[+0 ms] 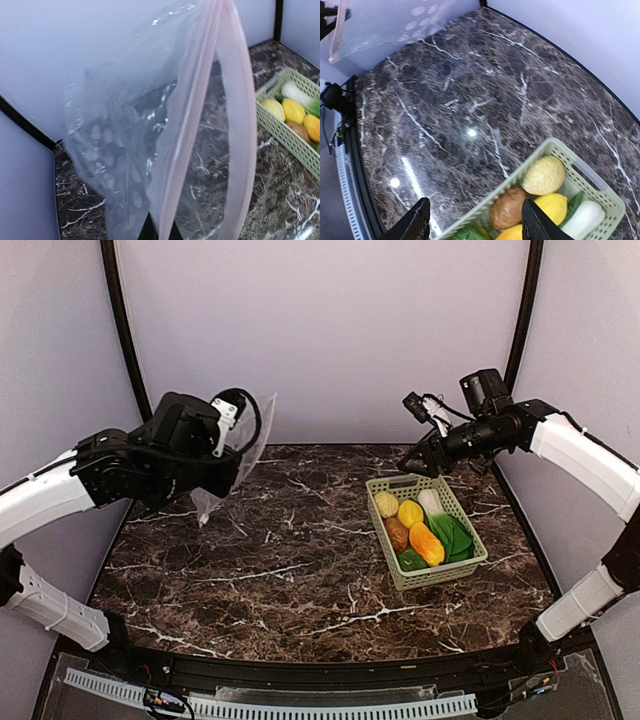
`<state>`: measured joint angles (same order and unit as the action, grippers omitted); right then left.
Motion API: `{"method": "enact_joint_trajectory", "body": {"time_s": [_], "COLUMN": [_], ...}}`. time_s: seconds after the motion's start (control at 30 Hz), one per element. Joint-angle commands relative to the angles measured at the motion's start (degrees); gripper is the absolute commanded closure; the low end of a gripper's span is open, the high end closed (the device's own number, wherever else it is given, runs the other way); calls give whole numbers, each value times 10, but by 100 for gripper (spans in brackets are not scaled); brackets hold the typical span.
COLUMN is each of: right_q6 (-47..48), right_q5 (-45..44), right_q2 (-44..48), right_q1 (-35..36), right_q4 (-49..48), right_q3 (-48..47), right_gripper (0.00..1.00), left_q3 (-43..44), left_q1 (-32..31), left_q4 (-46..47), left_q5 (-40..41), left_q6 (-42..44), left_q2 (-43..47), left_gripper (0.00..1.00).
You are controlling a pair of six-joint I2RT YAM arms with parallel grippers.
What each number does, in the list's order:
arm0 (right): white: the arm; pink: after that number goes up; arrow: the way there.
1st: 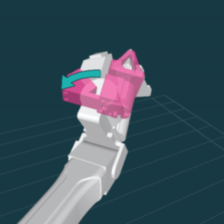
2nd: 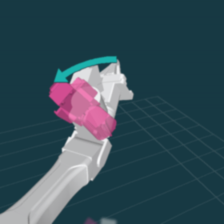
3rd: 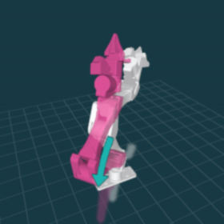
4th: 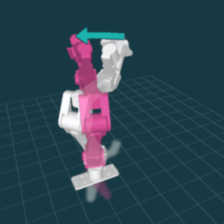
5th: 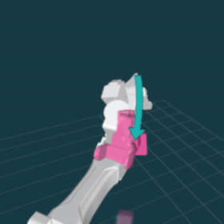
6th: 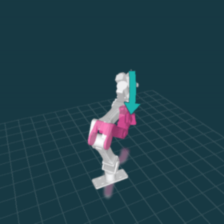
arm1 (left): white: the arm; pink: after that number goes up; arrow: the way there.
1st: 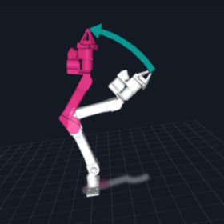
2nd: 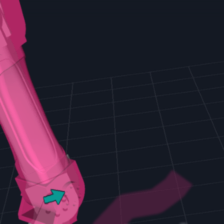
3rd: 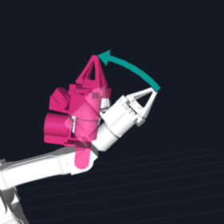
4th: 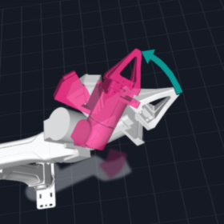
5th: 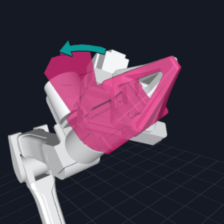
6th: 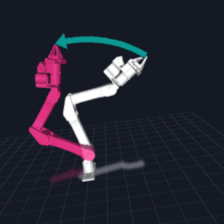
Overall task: Place the food in the zip-top bag and seal the zipper
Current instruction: Pick up the fake fruit from the bin.
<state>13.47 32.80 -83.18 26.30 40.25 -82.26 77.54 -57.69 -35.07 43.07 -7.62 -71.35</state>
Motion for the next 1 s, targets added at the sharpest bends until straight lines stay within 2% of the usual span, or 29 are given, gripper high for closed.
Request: {"method": "enact_joint_trajectory", "body": {"time_s": [0.0,0.13,0.23,0.43,0.6,0.8,0.97], "right_q6": [39,54,57,80,88,79,66], "right_q5": [-90,-130,-133,-151,-188,-194,-199], "right_q2": [19,17,-1,-44,-70,-99,-130], "right_q1": [-19,-21,-20,-20,-21,-20,-20], "right_q4": [15,27,42,80,83,93,99], "right_q3": [32,60,74,99,126,134,128], "right_gripper": [41,41,41,41,40,39,36], "left_q3": [-23,-41,-41,-22,-47,-99,-113], "left_q1": [-2,2,29,76,110,125,127], "left_q4": [-43,47,102,156,212,270,273], "left_q5": [-202,-244,-282,-339,-385,-414,-422], "left_q6": [12,25,27,42,37,19,16], "left_q2": [-97,-108,-119,-162,-184,-163,-159], "left_gripper": [99,99,99,99,99,99,99]}}
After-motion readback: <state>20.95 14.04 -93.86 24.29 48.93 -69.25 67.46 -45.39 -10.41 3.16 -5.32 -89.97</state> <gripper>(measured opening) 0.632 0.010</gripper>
